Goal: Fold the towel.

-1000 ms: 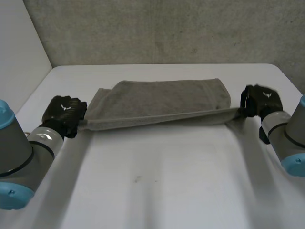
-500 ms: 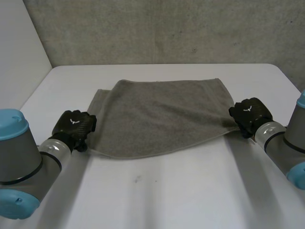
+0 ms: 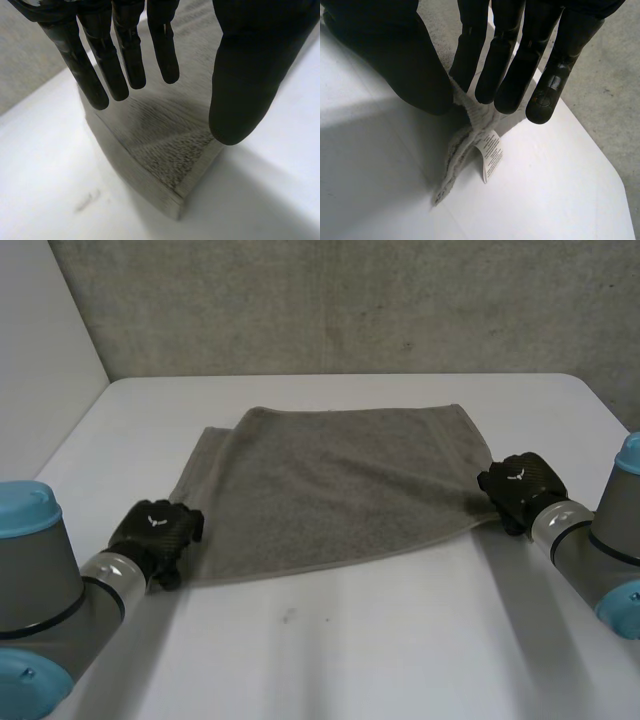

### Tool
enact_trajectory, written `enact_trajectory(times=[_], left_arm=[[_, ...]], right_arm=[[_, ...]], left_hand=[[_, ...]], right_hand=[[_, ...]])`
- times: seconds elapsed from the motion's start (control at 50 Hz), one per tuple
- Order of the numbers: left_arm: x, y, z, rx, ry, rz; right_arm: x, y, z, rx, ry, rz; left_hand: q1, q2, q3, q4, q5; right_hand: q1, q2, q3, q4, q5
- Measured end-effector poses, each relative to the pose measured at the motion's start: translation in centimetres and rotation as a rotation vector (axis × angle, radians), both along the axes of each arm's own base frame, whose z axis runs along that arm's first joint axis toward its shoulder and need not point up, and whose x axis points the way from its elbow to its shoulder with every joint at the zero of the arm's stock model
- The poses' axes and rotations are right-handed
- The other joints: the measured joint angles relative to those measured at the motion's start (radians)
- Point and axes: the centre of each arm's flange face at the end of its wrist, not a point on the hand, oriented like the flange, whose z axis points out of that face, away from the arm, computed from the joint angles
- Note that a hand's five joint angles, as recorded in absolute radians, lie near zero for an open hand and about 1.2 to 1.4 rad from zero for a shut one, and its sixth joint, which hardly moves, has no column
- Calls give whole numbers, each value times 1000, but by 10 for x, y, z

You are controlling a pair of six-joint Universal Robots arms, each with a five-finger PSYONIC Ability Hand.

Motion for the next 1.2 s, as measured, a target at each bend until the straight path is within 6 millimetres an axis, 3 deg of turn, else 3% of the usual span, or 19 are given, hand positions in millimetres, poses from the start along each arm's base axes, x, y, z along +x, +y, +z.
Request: enact_trajectory(times=[0.28,0.84,1.0,1.02,1.2], left_arm=[[7,18,-11,108,-32,5],[5,-14,-21,17,-16,24],[4,-18,-19,-1,-11,24],[3,-21,-17,-24,-5,24],[-1,-33,-3,-135,28,22]], right_arm=[[0,0,-4,9,2,0],[0,1,-6,15,4,1],[0,0,-6,15,4,0],[0,0,-6,15,5,0],[0,-2,0,-3,2,-7]], left_hand=[[-18,-15,-14,-15,-15],[53,62,62,60,58],[285,293,275,276,273],[462,474,466,467,464],[560,622,620,622,605]], right_hand=[[0,0,0,0,2],[0,0,0,0,2],[0,0,0,0,2],[0,0,0,0,2],[0,0,0,0,2]])
